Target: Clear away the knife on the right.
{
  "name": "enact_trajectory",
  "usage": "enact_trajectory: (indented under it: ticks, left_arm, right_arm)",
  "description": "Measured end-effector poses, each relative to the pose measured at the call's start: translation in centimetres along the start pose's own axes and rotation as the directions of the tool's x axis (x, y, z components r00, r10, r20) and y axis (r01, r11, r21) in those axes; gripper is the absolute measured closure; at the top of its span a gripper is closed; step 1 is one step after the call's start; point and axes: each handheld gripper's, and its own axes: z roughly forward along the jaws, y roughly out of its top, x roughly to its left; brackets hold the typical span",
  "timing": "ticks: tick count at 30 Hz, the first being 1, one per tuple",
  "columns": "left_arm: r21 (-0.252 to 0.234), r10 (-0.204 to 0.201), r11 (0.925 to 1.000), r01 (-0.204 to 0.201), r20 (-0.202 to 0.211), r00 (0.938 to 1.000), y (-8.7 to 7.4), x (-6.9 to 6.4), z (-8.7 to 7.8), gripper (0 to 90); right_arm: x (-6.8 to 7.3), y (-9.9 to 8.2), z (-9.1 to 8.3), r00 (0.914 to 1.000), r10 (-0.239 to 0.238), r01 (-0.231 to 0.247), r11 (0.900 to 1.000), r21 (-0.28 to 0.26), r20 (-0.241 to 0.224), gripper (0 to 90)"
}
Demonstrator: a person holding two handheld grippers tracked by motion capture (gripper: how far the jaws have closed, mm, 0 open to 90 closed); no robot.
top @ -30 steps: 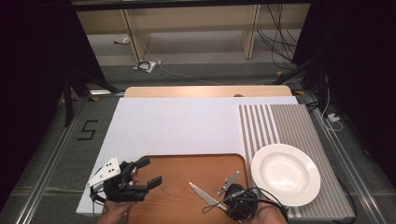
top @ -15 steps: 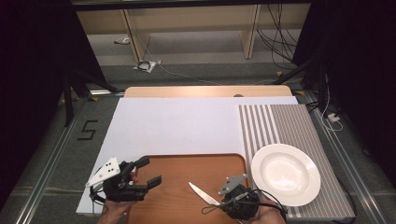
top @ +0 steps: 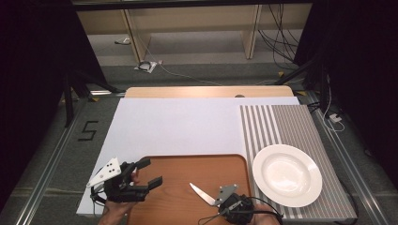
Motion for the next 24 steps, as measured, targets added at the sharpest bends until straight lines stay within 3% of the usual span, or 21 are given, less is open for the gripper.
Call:
enact_trajectory:
  ticks: [4, 7, 16, 24]
  left_arm:
    - [0.001, 0.000, 1.0000, 0.000, -0.001, 1.0000, 0.0, 0.0, 0.0, 15.6]
    - [0.001, 0.001, 1.0000, -0.001, -0.002, 1.0000, 0.0, 0.1, 0.0, 15.6]
    - [-0.001, 0.003, 1.0000, -0.003, 0.000, 1.0000, 0.0, 0.1, -0.1, 15.6]
    - [-0.001, 0.001, 1.0000, -0.001, -0.001, 1.0000, 0.0, 0.0, -0.1, 15.6]
  right_arm:
    - [0.1, -0.1, 0.1, 0.9993, -0.007, 0.007, 0.9997, 0.024, 0.038, 90.0]
    - [-0.2, -0.3, 0.0, 0.9993, -0.004, 0.003, 0.9997, 0.025, 0.038, 90.0]
    - [-1.3, -1.7, -0.7, 0.9965, 0.055, -0.057, 0.9981, 0.024, 0.062, 90.0]
    - [-1.8, -2.6, -1.0, 0.9939, 0.080, -0.082, 0.9963, 0.025, 0.076, 90.0]
